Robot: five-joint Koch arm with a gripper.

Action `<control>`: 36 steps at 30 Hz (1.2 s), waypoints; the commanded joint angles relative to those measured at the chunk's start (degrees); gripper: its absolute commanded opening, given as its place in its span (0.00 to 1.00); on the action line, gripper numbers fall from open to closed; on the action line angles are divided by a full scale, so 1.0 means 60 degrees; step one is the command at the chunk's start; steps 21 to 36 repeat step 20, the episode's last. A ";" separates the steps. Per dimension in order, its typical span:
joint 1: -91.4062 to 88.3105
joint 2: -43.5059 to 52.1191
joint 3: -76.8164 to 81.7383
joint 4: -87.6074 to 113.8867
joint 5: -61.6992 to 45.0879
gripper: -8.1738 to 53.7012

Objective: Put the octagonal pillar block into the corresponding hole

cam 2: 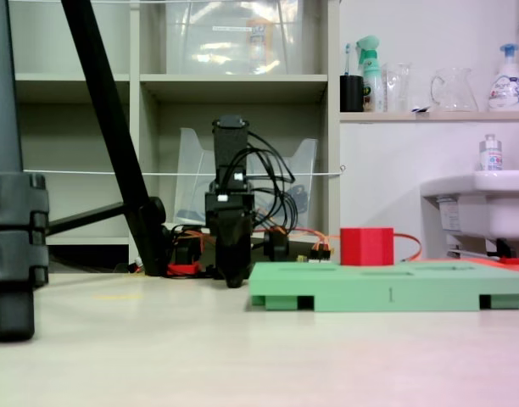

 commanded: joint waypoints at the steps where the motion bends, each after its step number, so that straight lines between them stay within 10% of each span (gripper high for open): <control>1: -0.0190 0.0688 0.0791 0.0146 0.0234 0.66; 36: -0.0205 0.0688 0.0791 0.0146 0.0234 0.68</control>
